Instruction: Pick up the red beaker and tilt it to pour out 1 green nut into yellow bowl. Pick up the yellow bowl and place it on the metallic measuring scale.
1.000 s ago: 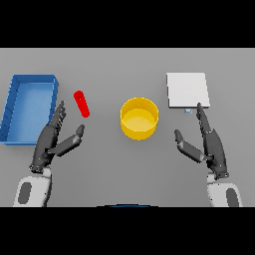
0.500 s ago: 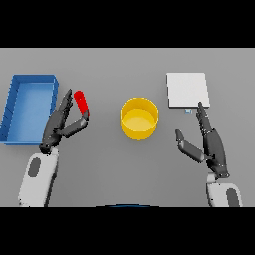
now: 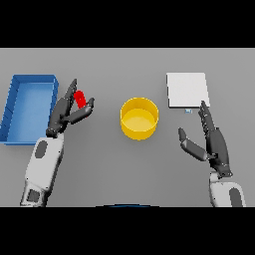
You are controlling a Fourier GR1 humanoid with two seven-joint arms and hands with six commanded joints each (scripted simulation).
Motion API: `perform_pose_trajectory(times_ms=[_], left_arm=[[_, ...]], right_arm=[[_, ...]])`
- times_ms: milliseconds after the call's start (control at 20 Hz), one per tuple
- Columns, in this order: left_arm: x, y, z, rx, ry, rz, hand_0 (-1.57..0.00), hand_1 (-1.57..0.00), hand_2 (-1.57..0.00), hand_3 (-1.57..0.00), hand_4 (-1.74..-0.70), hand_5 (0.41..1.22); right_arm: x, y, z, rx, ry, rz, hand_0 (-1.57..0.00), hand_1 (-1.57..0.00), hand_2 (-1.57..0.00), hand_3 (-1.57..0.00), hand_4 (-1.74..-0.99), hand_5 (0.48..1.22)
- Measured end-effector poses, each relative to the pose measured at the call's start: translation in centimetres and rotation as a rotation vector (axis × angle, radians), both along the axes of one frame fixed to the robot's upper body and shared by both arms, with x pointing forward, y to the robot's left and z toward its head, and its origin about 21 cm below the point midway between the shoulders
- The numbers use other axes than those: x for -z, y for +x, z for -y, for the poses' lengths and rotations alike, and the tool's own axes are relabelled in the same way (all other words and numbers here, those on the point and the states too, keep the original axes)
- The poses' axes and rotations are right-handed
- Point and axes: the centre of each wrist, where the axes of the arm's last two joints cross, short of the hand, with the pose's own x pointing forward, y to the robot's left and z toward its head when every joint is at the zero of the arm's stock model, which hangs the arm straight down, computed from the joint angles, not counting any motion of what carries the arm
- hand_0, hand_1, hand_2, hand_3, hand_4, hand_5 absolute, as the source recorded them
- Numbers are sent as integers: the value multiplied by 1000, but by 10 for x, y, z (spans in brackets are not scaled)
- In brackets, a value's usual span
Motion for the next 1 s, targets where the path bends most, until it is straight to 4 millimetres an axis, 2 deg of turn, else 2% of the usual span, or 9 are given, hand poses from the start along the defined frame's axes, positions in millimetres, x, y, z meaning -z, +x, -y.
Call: perform_pose_trajectory(times_ms=[150, 250, 400, 450, 500, 600, 700, 850, 1000], left_arm=[[-4, 12, 2, 12, 6, -11, 1, 1, 1, 1, -1318, 708], [1, 14, 1, 17, 0, -11, 1, 1, 1, 1, -1332, 715], [3, 20, 11, 33, -17, 27, 1, 1, -30, -3, -1389, 752], [6, 19, 13, 24, -32, 31, -81, -84, -122, -75, -1416, 770], [8, 20, 14, 14, -42, 21, -253, -276, -307, -220, -1444, 795], [8, 23, 18, -20, -60, 4, -681, -701, -715, -706, -1441, 949], [8, 25, 25, -41, -20, 19, -1001, -1014, -1023, -1018, -1440, 1047], [11, 25, 26, -32, -13, 65, -1279, -1286, -1290, -1288, -1447, 1132], [11, 23, 30, -44, -28, 99, -1422, -1425, -1427, -1426, -1591, 1123]], right_arm=[[1, 1, -3, -4, 10, -13, 1, 1, 1, 1, -1320, 683], [1, 3, -6, 5, 6, -12, 1, 1, 1, 1, -1311, 682], [3, -2, -2, 5, 7, -21, 1, 1, 1, 1, -1295, 683], [0, 2, 0, 15, -4, -24, 1, 1, 1, 1, -1291, 684], [3, 2, 2, 10, -12, -17, 1, 1, 1, 1, -1289, 684], [-1, 1, -1, 3, -12, -1, 1, 1, 1, 1, -1285, 683], [0, 1, -1, 8, -5, -20, 1, 1, 1, 1, -1287, 684], [1, 1, 0, 7, -1, -12, 1, 1, 1, 1, -1293, 682], [3, 3, -4, -6, 13, -16, 1, 1, 1, 1, -1296, 682]])
